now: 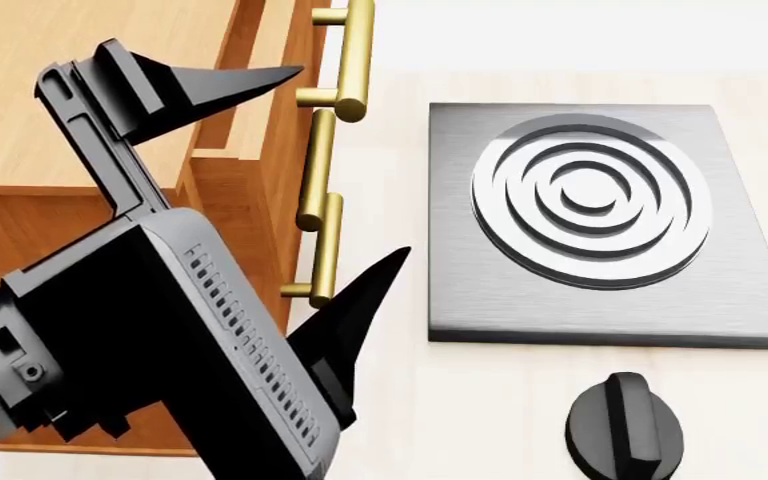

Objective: Pick the akita bowl on the wooden cabinet and place it on the plate.

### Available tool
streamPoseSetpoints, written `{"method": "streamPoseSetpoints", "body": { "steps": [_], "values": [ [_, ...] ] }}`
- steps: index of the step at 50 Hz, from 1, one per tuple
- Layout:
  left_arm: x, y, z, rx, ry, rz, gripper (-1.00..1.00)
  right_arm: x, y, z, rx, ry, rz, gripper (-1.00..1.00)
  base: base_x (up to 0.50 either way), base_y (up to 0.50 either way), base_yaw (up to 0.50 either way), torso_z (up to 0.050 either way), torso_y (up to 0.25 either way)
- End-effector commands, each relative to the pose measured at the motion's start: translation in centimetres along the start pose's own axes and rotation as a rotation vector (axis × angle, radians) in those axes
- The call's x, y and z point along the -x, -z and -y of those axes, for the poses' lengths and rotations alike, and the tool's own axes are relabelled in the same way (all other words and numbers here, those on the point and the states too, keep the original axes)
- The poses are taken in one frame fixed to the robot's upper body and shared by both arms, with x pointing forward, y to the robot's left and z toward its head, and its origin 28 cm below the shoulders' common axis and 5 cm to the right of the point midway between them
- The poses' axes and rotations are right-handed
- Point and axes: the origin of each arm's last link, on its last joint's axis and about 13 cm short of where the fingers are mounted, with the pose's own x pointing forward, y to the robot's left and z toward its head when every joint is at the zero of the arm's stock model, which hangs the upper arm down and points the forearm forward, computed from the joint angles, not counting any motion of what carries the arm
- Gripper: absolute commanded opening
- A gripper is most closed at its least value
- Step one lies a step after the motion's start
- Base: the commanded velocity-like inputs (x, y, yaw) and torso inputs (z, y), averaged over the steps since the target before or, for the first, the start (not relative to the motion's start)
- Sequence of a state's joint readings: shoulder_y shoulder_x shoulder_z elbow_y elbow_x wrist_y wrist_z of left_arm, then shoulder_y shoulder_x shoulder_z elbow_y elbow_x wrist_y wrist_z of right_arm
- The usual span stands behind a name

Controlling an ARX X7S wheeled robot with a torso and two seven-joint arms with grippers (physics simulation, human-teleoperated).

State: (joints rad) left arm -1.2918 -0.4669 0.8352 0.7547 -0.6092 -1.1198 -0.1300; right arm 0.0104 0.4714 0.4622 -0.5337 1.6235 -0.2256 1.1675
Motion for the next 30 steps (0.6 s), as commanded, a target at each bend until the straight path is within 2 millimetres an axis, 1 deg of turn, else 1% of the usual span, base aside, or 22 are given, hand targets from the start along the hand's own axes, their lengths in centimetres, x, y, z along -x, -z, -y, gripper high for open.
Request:
{"method": "streamPoseSetpoints", "body": {
  "steps": [1,21,30],
  "values": [
    [0.0,0.1,0.1,0.003,0.000,-0.003,1.00,-0.7,-0.6,-0.7,0.018,0.019,0.041,-1.00,0.00,0.00,0.00,0.000,0.000],
    [0.0,0.4,0.2,0.012,-0.001,-0.006,1.00,-1.7,0.0,-2.4,0.115,0.001,0.041,-1.00,0.00,0.00,0.00,0.000,0.001],
    [0.0,0.6,0.3,0.015,-0.001,-0.010,1.00,-2.3,0.1,-2.6,0.146,-0.005,0.042,-1.00,0.00,0.00,0.00,0.000,0.000]
  ]
}}
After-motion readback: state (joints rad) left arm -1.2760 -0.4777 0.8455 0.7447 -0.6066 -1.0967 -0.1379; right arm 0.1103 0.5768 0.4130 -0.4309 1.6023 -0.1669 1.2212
